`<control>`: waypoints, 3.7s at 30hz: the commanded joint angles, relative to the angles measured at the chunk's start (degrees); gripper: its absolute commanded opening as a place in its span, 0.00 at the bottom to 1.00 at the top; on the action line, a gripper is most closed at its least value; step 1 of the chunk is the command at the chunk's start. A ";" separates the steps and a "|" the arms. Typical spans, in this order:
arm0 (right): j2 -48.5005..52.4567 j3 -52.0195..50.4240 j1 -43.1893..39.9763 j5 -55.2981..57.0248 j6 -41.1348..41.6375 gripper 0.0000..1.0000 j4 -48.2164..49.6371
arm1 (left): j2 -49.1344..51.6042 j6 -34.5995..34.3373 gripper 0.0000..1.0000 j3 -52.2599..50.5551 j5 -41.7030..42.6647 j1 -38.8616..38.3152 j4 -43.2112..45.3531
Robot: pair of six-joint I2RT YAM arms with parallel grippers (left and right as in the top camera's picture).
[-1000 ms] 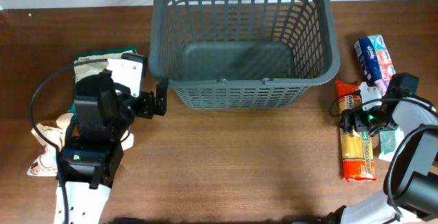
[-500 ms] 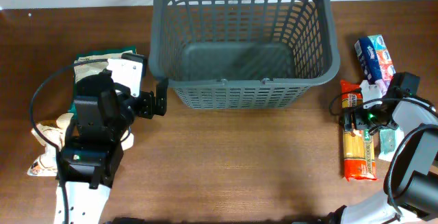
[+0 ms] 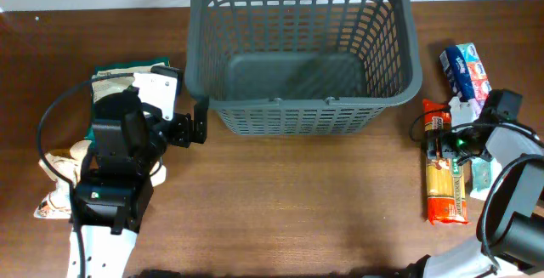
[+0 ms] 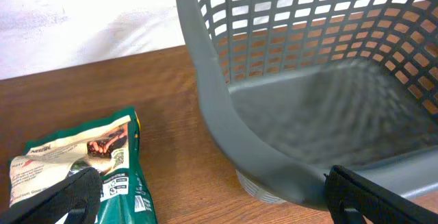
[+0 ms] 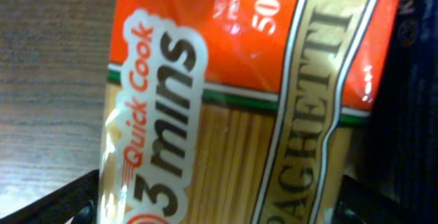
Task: Pack container
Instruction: 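Lower the right gripper and grasp the spaghetti pack, then lift the spaghetti pack and drop it into the grey basket, then move the right gripper to the blue Kleenex pack and grasp it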
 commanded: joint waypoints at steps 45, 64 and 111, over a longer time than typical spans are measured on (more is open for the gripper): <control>-7.76 58.29 10.69 -2.32 10.47 0.04 -26.16 | 0.26 0.94 0.99 0.72 -0.42 -0.20 -0.11; -6.05 67.52 42.18 -20.61 6.23 0.04 -13.64 | 0.26 0.94 0.99 0.72 -0.42 -0.20 -0.57; -2.10 88.72 10.49 0.39 23.34 0.99 -57.86 | 0.37 0.92 0.99 0.72 -4.72 -0.17 -2.54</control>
